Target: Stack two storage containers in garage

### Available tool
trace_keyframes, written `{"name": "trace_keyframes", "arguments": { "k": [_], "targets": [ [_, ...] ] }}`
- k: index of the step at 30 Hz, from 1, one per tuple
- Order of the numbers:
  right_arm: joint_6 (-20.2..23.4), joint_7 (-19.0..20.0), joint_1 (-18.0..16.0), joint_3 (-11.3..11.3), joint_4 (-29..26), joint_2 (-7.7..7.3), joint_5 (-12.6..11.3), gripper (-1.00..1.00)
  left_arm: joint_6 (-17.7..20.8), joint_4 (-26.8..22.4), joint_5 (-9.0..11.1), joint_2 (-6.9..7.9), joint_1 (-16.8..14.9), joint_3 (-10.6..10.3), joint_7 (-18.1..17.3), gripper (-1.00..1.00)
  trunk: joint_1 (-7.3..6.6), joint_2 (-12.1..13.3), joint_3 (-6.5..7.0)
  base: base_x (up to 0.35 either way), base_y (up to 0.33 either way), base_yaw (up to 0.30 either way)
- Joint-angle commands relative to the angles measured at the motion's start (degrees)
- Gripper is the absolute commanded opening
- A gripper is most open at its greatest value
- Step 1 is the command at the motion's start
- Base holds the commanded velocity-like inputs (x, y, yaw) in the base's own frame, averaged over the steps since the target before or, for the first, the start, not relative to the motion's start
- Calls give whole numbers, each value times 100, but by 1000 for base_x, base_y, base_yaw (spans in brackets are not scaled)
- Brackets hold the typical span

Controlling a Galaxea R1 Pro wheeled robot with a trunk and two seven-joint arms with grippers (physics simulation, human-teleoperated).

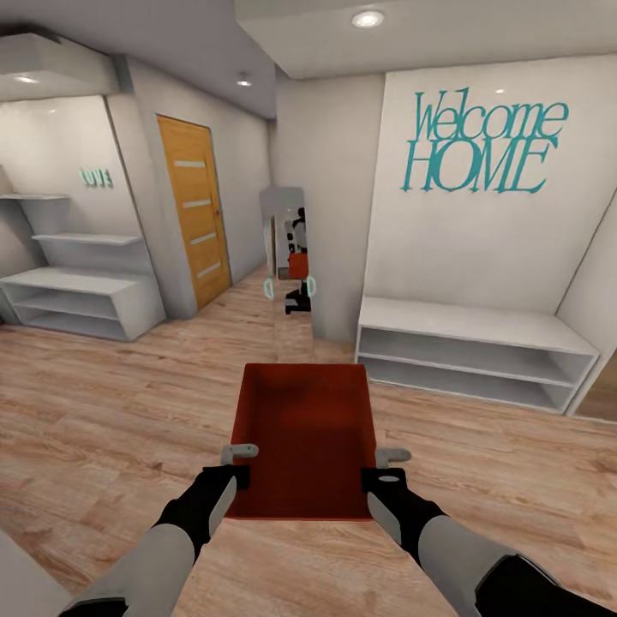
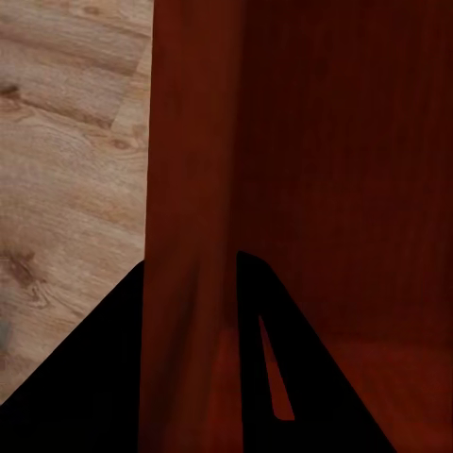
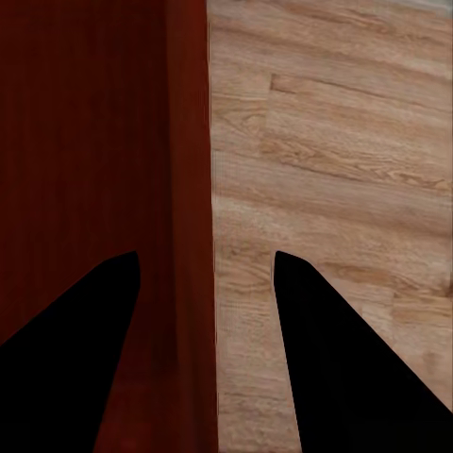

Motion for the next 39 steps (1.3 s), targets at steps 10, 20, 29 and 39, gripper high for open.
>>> {"name": "trace_keyframes", "arguments": {
  "k": [10,20,29,39],
  "targets": [
    [26,-2,-10,-135,-163,-2,61,-100,33,56,-19,74,0,-3,18,-100,7,-13,-13,323,0,18],
    [24,-7,-10,-135,-163,-5,61,-100,33,56,-19,74,0,-3,18,-100,7,-13,-13,323,0,137],
    [26,-7,-10,-135,-163,2,61,-100,33,56,-19,74,0,-3,18,-100,7,-13,-13,323,0,269],
    [26,-7,-10,-135,-163,0,61,-100,33,56,-19,74,0,-3,18,-100,7,-13,-13,323,0,186]
  ]
}}
